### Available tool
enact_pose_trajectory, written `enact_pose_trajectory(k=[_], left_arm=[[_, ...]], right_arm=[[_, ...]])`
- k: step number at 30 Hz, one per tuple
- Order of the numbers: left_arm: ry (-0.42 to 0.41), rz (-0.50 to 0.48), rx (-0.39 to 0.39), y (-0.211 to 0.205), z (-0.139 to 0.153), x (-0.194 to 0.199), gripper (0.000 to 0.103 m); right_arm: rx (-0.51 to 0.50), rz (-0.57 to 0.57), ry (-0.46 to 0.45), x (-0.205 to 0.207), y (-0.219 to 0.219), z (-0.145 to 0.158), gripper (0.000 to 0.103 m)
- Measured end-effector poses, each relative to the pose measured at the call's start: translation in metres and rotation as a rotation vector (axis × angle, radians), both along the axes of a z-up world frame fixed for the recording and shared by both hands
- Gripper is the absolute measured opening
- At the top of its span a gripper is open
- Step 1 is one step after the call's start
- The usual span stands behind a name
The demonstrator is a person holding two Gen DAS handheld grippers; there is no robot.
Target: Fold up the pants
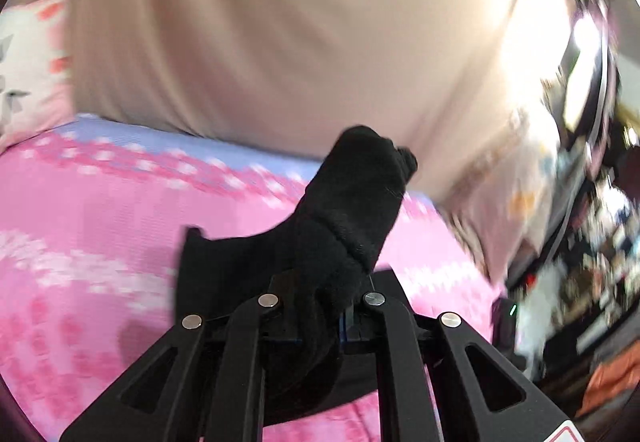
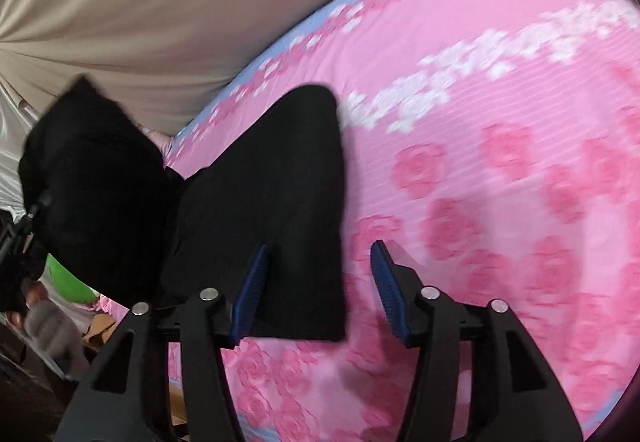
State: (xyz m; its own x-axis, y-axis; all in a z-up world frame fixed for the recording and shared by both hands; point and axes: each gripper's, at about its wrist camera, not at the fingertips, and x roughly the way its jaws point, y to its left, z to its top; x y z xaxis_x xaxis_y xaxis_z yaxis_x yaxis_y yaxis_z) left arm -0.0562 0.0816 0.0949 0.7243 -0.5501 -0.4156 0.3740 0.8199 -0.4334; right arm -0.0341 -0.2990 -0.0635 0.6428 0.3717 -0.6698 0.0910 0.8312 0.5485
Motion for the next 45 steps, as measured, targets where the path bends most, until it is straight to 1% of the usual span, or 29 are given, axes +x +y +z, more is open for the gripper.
enact_pose_trajectory(k=[1,2,3,5,7,10,11,13,14,15,16,17,18,20,22,24,25,26,27,28,29,33,35,36,37,39,40,42,45], left_arm=[[-0.003,0.032,-0.005,0.013,0.001,0.003,0.009],[-0.002,0.101,-0.005,0.034,0.002,0.004,0.009],[0.002,0.135,-0.003,0.045,0.001,0.006,0.009],[0.018,0.211,-0.001,0.069,-0.005,0.010,0.009],[0.031,0.279,0.020,0.087,-0.013,0.011,0.009],[0.065,0.301,0.032,0.096,-0.028,0.014,0.009],[0.083,0.296,0.033,0.094,-0.036,0.018,0.009],[0.101,0.282,0.014,0.091,-0.047,0.021,0.009],[0.100,0.279,0.007,0.091,-0.049,0.022,0.009],[0.094,0.277,-0.001,0.091,-0.050,0.021,0.009],[0.088,0.274,-0.013,0.092,-0.048,0.020,0.009],[0.085,0.268,-0.018,0.092,-0.048,0.019,0.009],[0.080,0.262,-0.020,0.093,-0.047,0.018,0.009],[0.076,0.254,-0.018,0.093,-0.047,0.019,0.009],[0.077,0.256,-0.022,0.095,-0.049,0.017,0.009],[0.076,0.262,-0.036,0.098,-0.052,0.014,0.009],[0.079,0.265,-0.044,0.099,-0.053,0.012,0.009],[0.083,0.267,-0.052,0.102,-0.054,0.011,0.009],[0.084,0.268,-0.054,0.104,-0.055,0.010,0.009],[0.085,0.269,-0.056,0.106,-0.055,0.010,0.009],[0.086,0.268,-0.057,0.108,-0.055,0.009,0.009],[0.071,0.255,-0.056,0.110,-0.052,0.007,0.009],[0.058,0.243,-0.060,0.109,-0.049,0.007,0.009],[0.054,0.240,-0.062,0.108,-0.048,0.007,0.009],[0.053,0.237,-0.064,0.108,-0.048,0.008,0.009],[0.049,0.233,-0.063,0.105,-0.046,0.009,0.009],[0.050,0.231,-0.063,0.103,-0.046,0.009,0.009],[0.041,0.216,-0.052,0.096,-0.039,0.007,0.009],[-0.012,0.159,-0.005,0.068,-0.018,0.002,0.009]], right_arm=[[0.004,0.010,-0.010,0.005,0.005,-0.003,0.035],[-0.018,0.000,-0.021,0.009,0.010,-0.003,0.028],[-0.028,-0.007,-0.041,0.009,0.013,0.001,0.022],[-0.021,-0.014,-0.105,0.001,0.010,0.020,0.019],[-0.053,-0.025,-0.148,-0.015,0.001,0.044,0.017],[-0.165,-0.082,-0.134,-0.033,-0.018,0.055,0.018],[-0.211,-0.106,-0.082,-0.036,-0.028,0.045,0.020],[-0.235,-0.159,0.024,-0.036,-0.043,0.021,0.027],[-0.242,-0.190,0.027,-0.042,-0.047,0.017,0.042],[-0.270,-0.231,0.013,-0.048,-0.045,0.024,0.049],[-0.316,-0.256,-0.002,-0.053,-0.038,0.035,0.050],[-0.384,-0.238,-0.055,-0.056,-0.021,0.054,0.052],[-0.419,-0.190,-0.103,-0.055,-0.005,0.067,0.063],[-0.482,-0.019,-0.167,-0.049,0.043,0.084,0.076],[-0.508,0.189,-0.167,-0.035,0.096,0.074,0.076],[-0.541,0.316,-0.134,-0.023,0.135,0.051,0.076],[-0.582,0.366,-0.113,-0.015,0.151,0.035,0.074],[-0.657,0.392,-0.090,-0.005,0.165,0.017,0.066],[-0.699,0.384,-0.071,0.002,0.169,0.007,0.041],[-0.707,0.360,-0.072,0.009,0.169,0.006,0.028],[-0.642,0.334,-0.073,0.017,0.164,0.014,0.017],[-0.469,0.254,-0.183,0.022,0.150,0.068,0.016],[-0.402,0.282,-0.194,0.019,0.156,0.073,0.016],[-0.396,0.310,-0.162,0.024,0.161,0.063,0.017],[-0.418,0.327,-0.121,0.030,0.168,0.047,0.021],[-0.517,0.360,0.003,0.041,0.179,0.002,0.025],[-0.509,0.353,-0.043,0.037,0.179,0.001,0.029],[-0.418,0.350,-0.038,0.032,0.168,0.014,0.036],[-0.308,0.282,-0.120,0.018,0.134,0.046,0.047]])
